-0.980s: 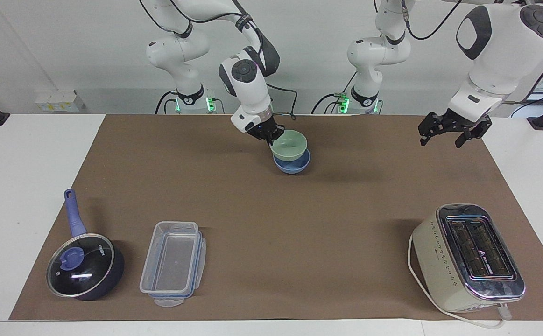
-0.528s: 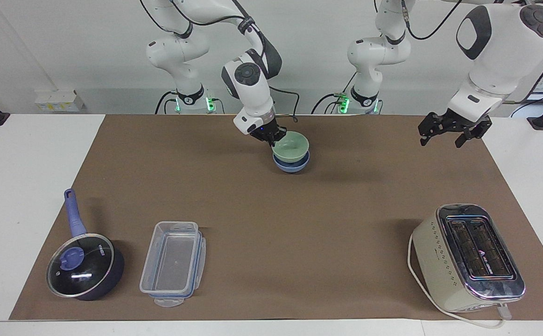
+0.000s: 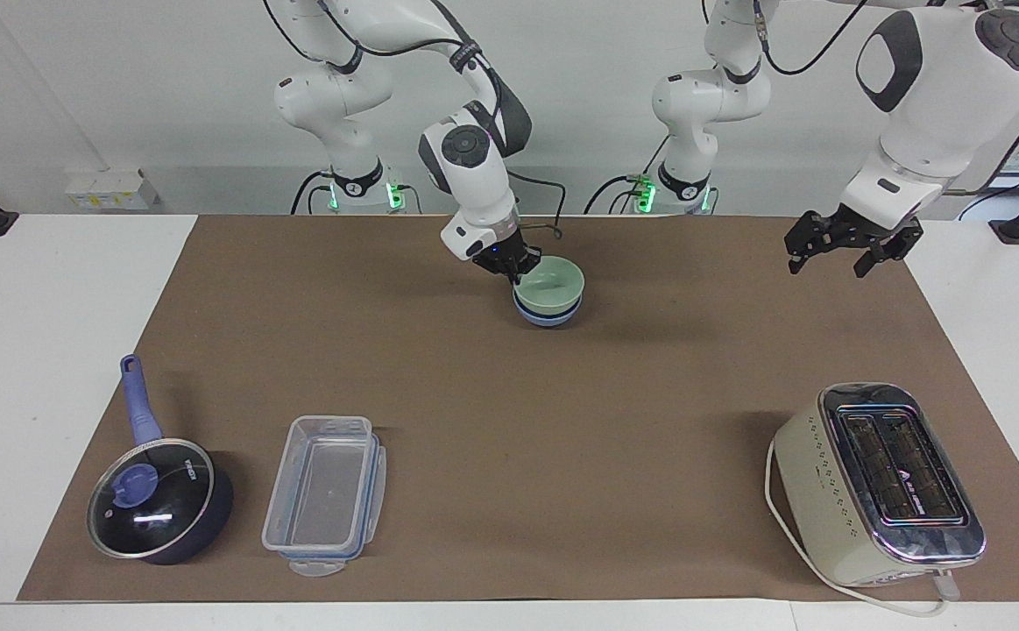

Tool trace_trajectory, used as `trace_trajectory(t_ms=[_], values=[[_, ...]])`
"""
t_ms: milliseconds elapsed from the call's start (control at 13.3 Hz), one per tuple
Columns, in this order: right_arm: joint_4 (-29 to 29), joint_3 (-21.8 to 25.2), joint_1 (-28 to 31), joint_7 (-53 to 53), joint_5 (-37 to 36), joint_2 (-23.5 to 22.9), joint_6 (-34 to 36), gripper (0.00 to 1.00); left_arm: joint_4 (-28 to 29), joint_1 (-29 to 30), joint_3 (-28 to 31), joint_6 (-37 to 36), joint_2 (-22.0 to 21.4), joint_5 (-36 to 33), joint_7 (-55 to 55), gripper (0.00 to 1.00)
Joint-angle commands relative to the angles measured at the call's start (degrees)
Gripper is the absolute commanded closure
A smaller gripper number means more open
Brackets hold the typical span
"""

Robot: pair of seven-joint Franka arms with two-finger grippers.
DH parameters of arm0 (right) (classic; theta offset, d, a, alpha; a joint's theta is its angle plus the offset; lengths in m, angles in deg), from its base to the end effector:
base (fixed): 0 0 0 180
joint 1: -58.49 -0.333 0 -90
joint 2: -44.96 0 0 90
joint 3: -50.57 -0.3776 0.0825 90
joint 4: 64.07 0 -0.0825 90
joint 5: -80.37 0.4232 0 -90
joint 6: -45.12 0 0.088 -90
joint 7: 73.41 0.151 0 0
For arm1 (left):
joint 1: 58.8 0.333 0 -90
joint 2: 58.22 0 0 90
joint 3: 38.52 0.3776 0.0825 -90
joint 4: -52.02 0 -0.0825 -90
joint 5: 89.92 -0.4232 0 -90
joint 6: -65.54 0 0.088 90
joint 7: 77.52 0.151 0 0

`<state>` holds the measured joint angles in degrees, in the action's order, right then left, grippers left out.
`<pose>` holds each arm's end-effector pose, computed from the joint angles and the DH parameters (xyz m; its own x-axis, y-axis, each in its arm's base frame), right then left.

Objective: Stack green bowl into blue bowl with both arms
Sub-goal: 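Carry the green bowl with the right gripper over the blue bowl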

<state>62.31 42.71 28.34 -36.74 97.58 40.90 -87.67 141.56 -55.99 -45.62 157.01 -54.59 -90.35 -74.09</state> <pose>0.4481 0.3689 0.3471 0.9785 -0.1627 -0.1268 -0.1856 -0.9625 -0.1980 0.6152 -0.0427 0.6103 0.9905 -0.1345 -0.0291 -0.1345 -0.9909 0.0021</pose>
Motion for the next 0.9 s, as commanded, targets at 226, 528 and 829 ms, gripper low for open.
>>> trace_trajectory(t_ms=[226,528,829], values=[[-0.79,0.04,-0.08,0.86,1.69,-0.50,0.33,0.98,-1.12,0.71,-0.54,-0.07,0.59,-0.36,0.00,0.00],[-3.50,0.04,-0.08,1.90,1.60,-0.68,5.25,0.80,-1.03,0.71,-0.46,-0.07,0.59,-0.36,0.00,0.00],[-4.30,0.13,0.01,2.18,1.34,-0.24,5.87,0.56,-1.12,0.71,-0.54,-0.07,0.59,-0.36,0.00,0.00]])
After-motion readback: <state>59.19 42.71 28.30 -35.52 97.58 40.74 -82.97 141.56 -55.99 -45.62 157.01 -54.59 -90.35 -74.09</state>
